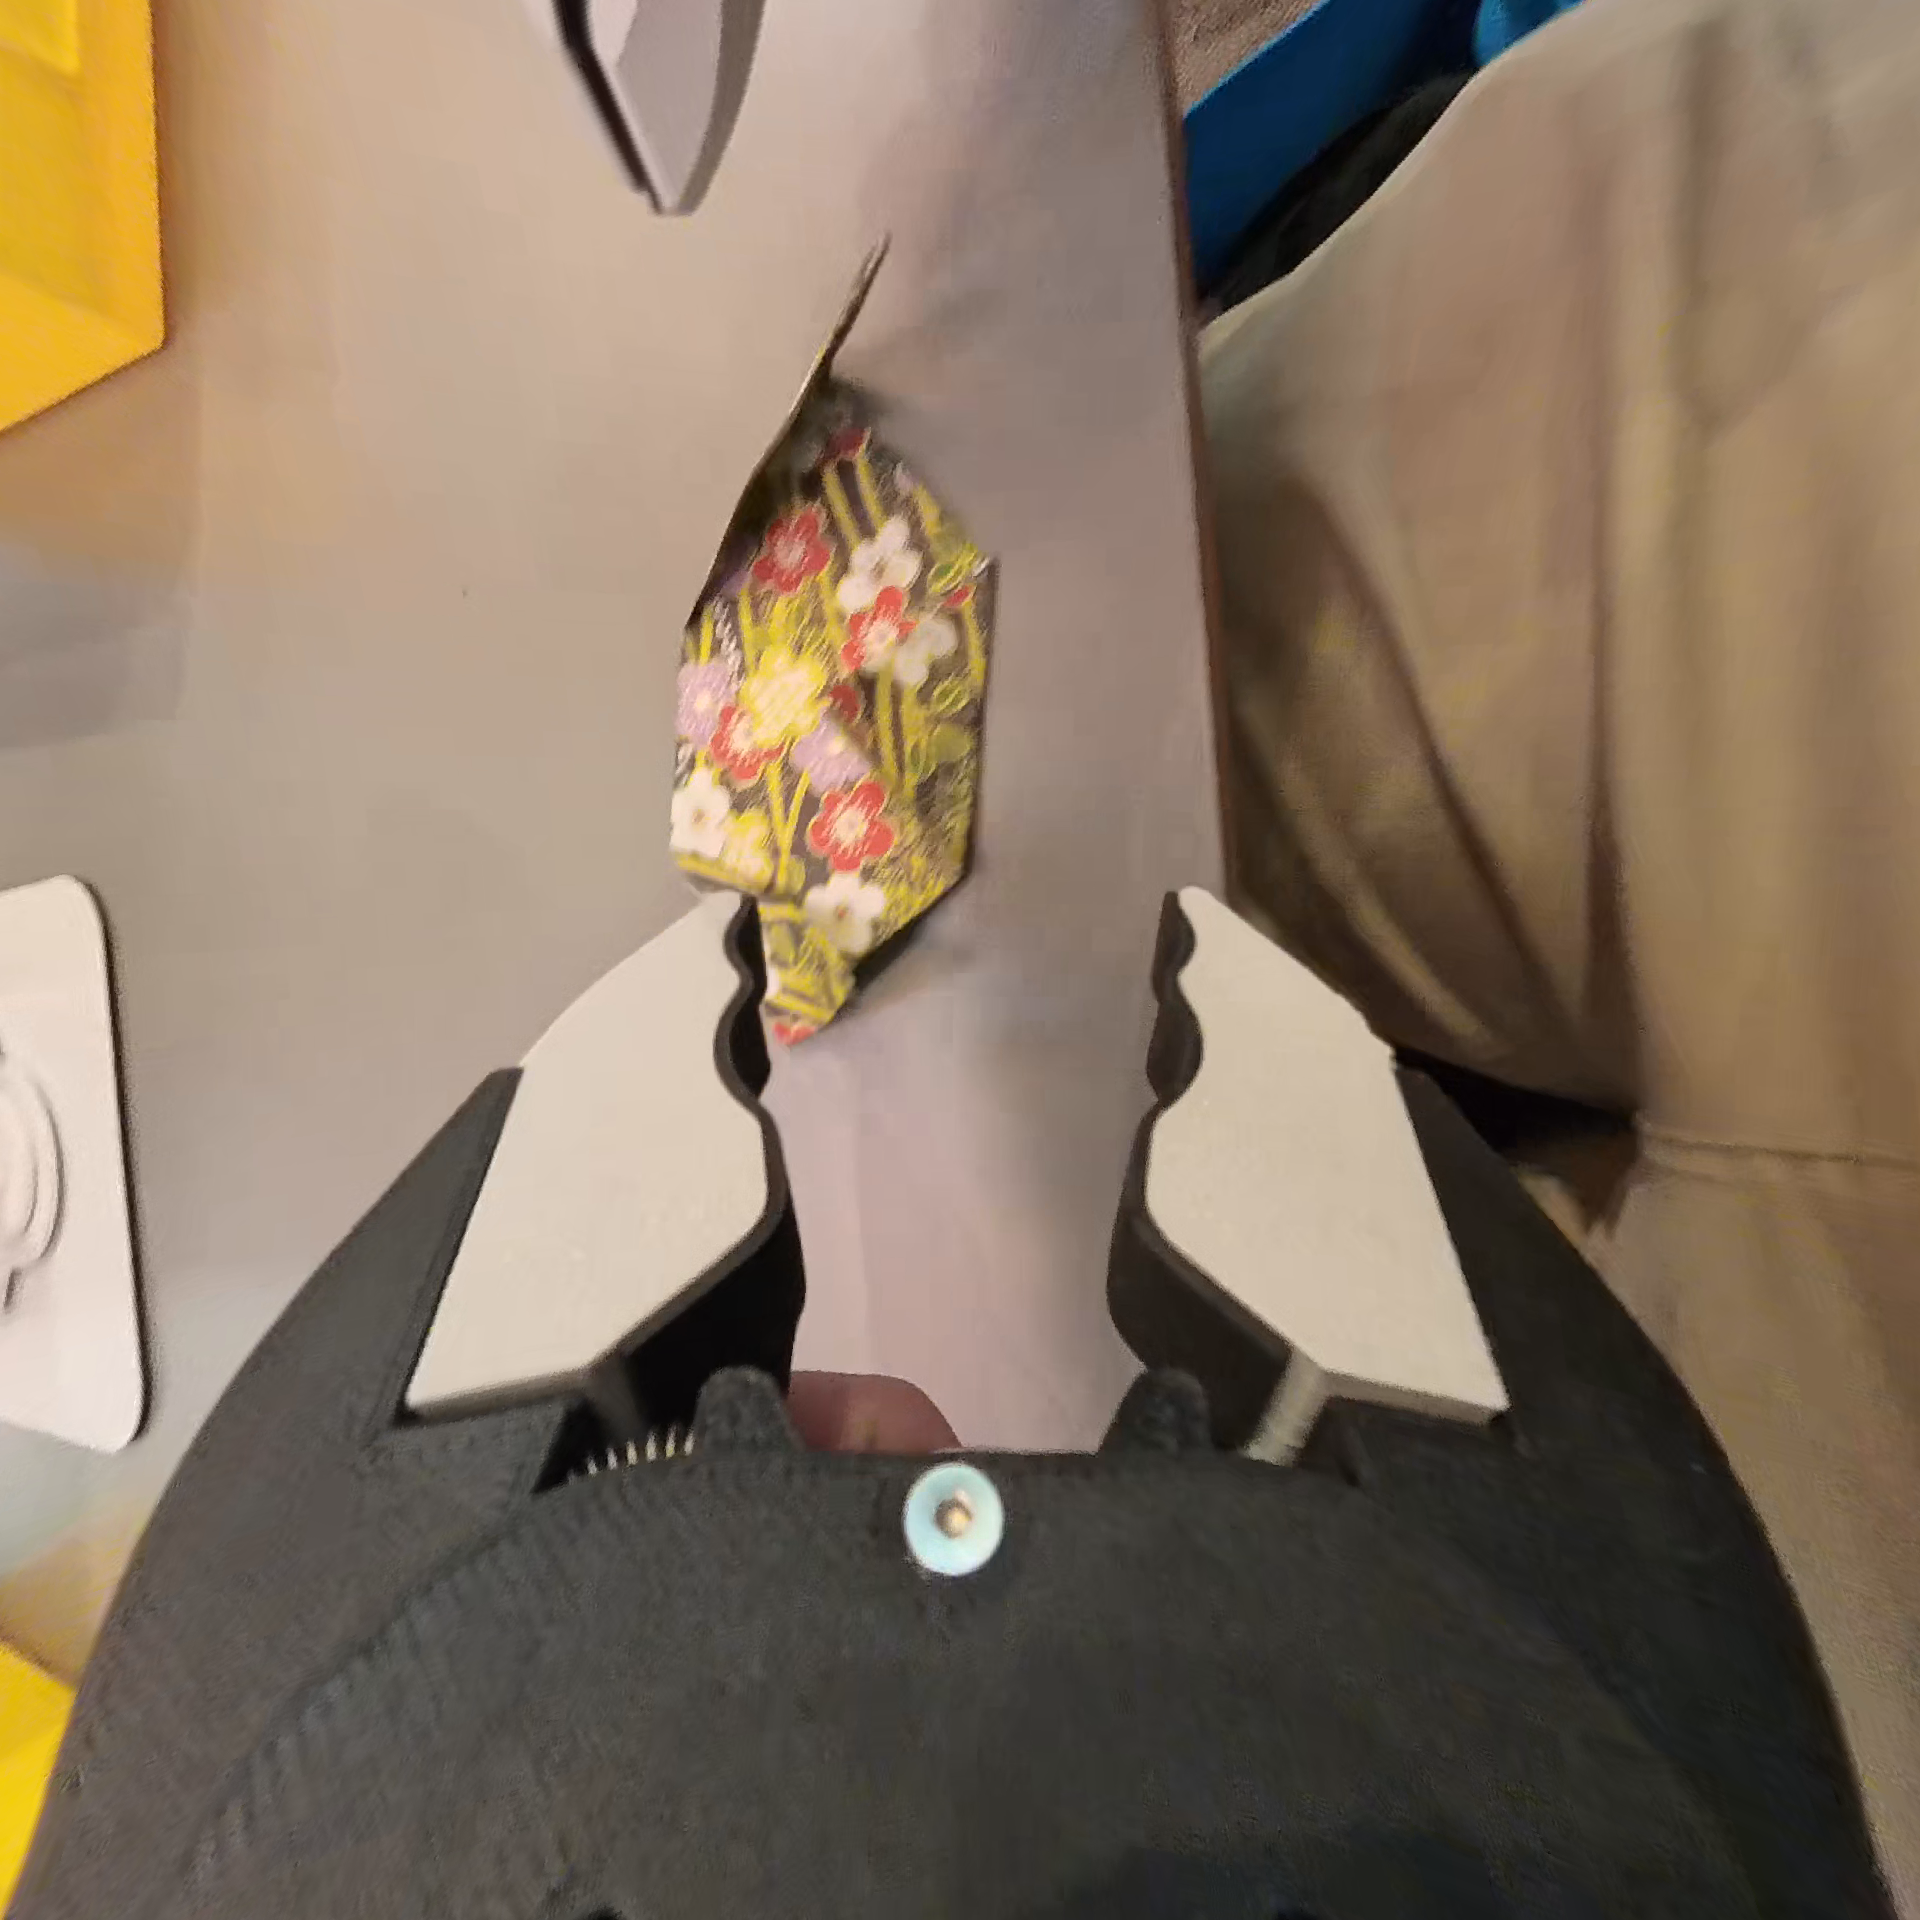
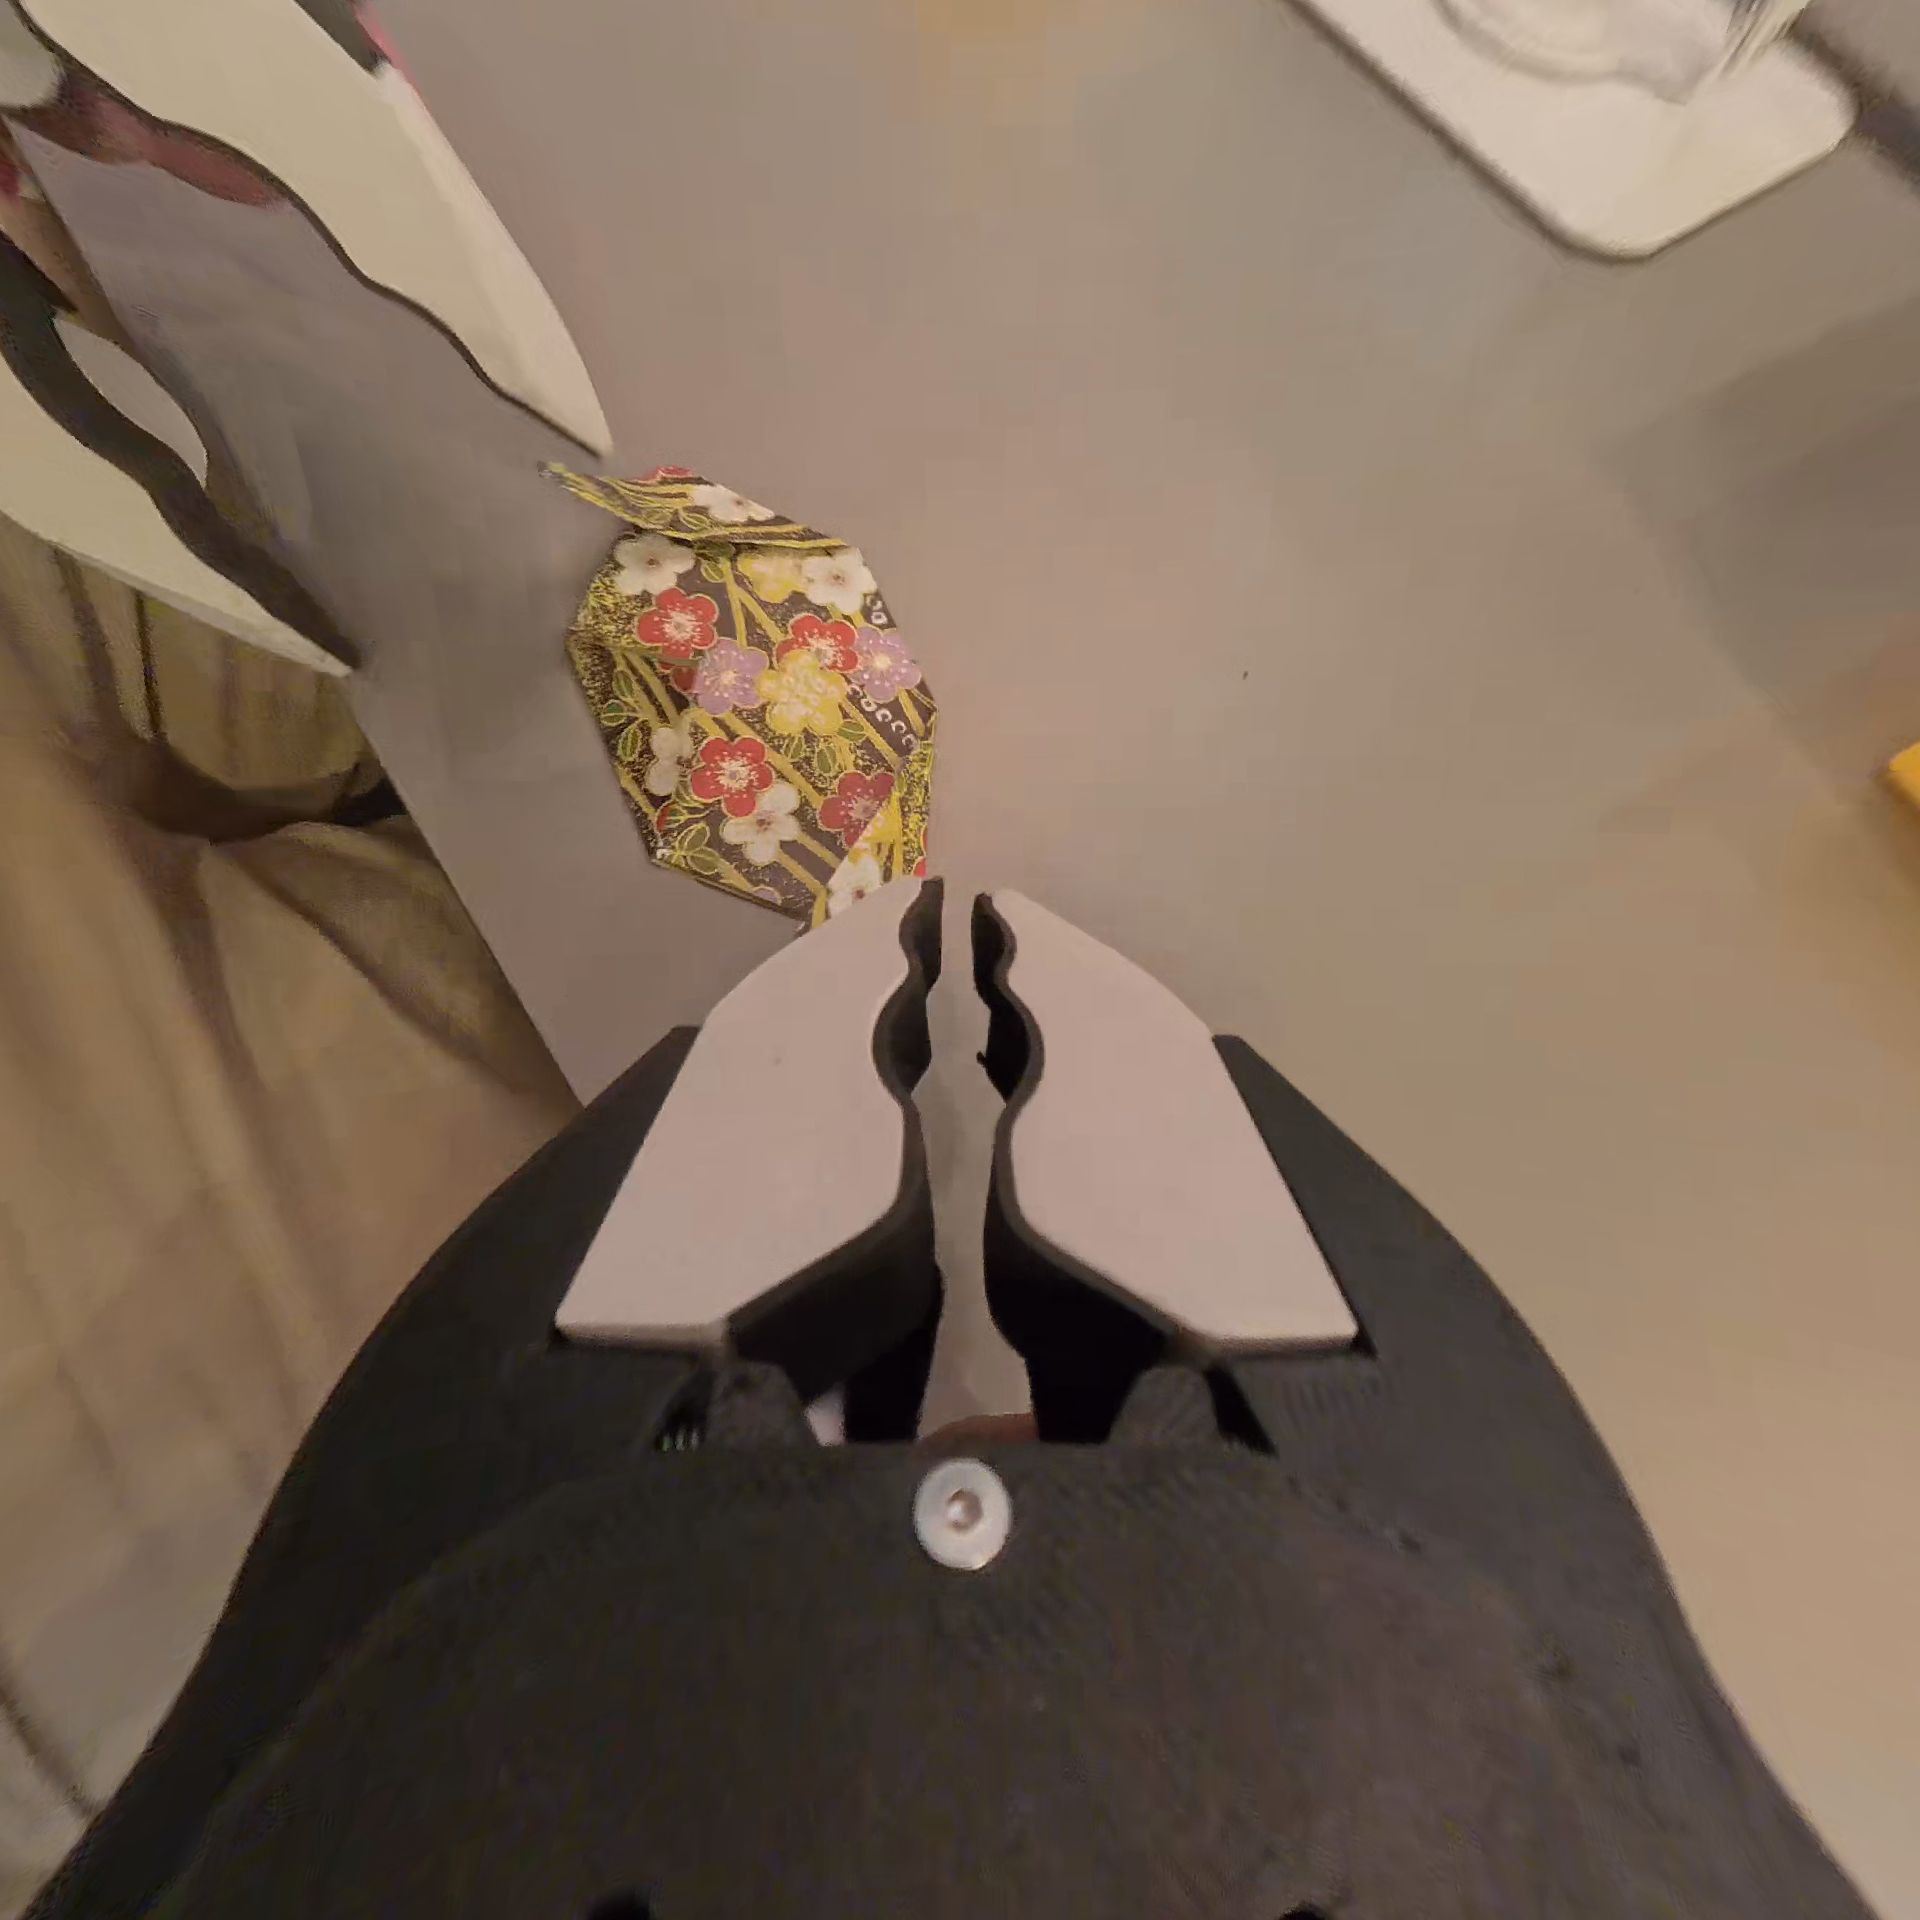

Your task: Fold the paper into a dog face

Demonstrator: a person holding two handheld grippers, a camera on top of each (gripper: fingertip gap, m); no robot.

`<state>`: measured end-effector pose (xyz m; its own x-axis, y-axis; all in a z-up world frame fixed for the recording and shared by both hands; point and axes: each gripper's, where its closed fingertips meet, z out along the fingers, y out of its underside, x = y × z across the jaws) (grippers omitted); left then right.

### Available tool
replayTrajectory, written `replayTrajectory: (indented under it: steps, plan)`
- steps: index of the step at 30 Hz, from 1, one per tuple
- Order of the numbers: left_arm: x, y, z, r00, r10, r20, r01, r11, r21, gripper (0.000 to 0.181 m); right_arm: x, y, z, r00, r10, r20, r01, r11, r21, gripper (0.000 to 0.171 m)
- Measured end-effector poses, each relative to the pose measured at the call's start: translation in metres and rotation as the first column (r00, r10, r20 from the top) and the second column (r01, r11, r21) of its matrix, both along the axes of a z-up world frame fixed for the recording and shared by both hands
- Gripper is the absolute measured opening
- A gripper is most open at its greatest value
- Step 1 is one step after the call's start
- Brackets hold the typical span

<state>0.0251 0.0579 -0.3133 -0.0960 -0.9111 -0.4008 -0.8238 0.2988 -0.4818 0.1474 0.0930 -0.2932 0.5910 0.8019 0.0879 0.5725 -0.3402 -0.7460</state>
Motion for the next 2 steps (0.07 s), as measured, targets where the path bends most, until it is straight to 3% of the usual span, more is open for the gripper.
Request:
replayTrajectory:
  steps: [2]
  plan:
    - [-0.0072, 0.007, -0.0023, 1.0, 0.023, -0.003, -0.023, 1.0, -0.009, 0.072, -0.0042, 0.0028, -0.0149, 0.999, 0.019, 0.036, -0.016, 0.997, -0.077, 0.006]
